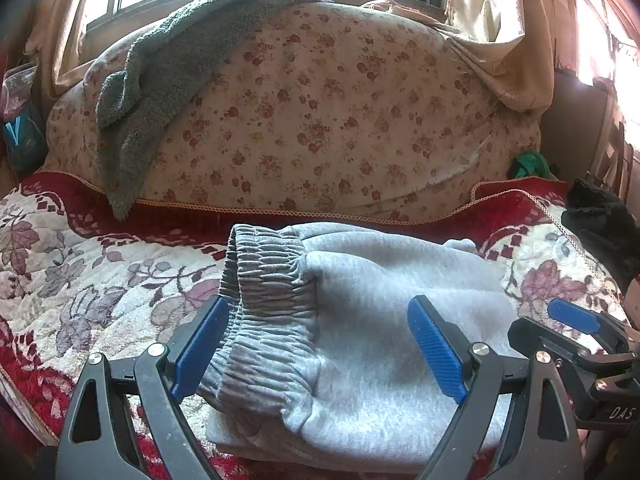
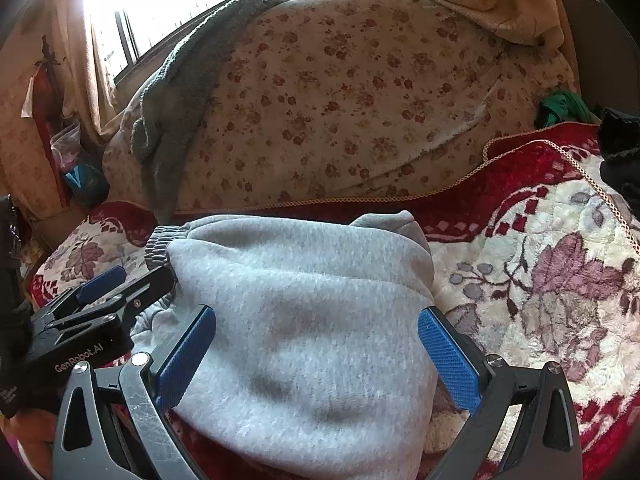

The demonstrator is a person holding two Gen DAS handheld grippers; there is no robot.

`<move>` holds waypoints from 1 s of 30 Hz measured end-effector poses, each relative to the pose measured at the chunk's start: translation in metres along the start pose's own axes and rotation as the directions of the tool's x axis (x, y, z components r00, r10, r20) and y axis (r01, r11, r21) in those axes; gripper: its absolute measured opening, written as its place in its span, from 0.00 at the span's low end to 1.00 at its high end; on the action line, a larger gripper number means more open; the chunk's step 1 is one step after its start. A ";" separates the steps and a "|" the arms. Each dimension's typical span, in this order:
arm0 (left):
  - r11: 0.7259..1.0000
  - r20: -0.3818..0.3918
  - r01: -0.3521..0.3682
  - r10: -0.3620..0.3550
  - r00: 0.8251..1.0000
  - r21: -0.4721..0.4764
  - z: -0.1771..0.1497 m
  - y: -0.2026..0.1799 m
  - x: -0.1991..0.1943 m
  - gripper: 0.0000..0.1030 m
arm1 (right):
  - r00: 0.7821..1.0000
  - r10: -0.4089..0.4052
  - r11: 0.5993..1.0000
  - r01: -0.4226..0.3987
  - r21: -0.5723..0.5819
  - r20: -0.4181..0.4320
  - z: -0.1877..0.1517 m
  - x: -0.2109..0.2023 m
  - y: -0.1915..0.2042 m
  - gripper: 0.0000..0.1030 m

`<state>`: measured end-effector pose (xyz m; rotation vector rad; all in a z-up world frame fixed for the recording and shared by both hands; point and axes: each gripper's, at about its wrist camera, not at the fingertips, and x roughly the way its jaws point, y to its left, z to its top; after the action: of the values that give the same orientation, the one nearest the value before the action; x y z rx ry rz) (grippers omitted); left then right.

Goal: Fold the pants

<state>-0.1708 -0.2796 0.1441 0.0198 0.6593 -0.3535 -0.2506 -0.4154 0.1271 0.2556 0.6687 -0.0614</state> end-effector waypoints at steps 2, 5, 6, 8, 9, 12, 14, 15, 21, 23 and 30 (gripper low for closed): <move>1.000 -0.005 0.002 -0.002 1.000 0.001 0.000 0.000 0.001 0.88 | 1.000 0.000 1.000 0.000 0.000 -0.001 -0.001 0.000 0.000 1.00; 1.000 -0.007 0.002 -0.002 1.000 0.004 -0.001 0.002 0.002 0.88 | 1.000 -0.001 1.000 0.001 0.001 -0.007 -0.001 0.001 0.000 1.00; 1.000 -0.007 0.004 -0.004 1.000 0.004 -0.001 0.002 0.002 0.88 | 1.000 -0.001 1.000 0.001 0.001 -0.008 -0.001 0.001 0.000 1.00; 1.000 -0.006 0.003 -0.003 1.000 0.005 -0.001 0.002 0.002 0.88 | 1.000 -0.001 1.000 0.001 0.003 -0.011 0.000 0.002 0.000 1.00; 1.000 -0.007 0.003 -0.003 1.000 0.005 -0.001 0.002 0.002 0.88 | 1.000 0.000 1.000 0.000 0.003 -0.011 0.000 0.002 -0.001 1.00; 1.000 -0.009 0.004 -0.004 1.000 0.009 -0.001 0.001 0.002 0.88 | 1.000 -0.003 1.000 0.003 0.002 -0.012 0.000 0.002 -0.001 1.00; 1.000 -0.010 0.006 -0.006 1.000 0.014 0.000 0.001 0.003 0.88 | 1.000 -0.002 1.000 0.002 0.003 -0.012 0.000 0.002 -0.001 1.00; 1.000 -0.010 0.006 -0.006 1.000 0.013 -0.001 0.000 0.003 0.88 | 1.000 -0.002 1.000 0.002 0.002 -0.013 -0.001 0.002 -0.001 1.00; 1.000 -0.007 0.009 -0.009 1.000 0.023 0.000 -0.002 0.003 0.88 | 1.000 -0.002 1.000 0.002 0.001 -0.013 -0.002 0.003 0.000 1.00; 1.000 -0.008 0.009 -0.009 1.000 0.021 0.000 -0.002 0.003 0.88 | 1.000 -0.001 1.000 0.001 0.002 -0.014 -0.002 0.003 0.000 1.00; 1.000 -0.006 0.012 -0.012 1.000 0.027 -0.001 -0.003 0.002 0.88 | 1.000 -0.001 1.000 0.001 -0.002 -0.013 -0.001 0.004 -0.001 1.00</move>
<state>-0.1705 -0.2827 0.1424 0.0424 0.6607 -0.3741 -0.2482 -0.4157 0.1233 0.2536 0.6820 -0.0601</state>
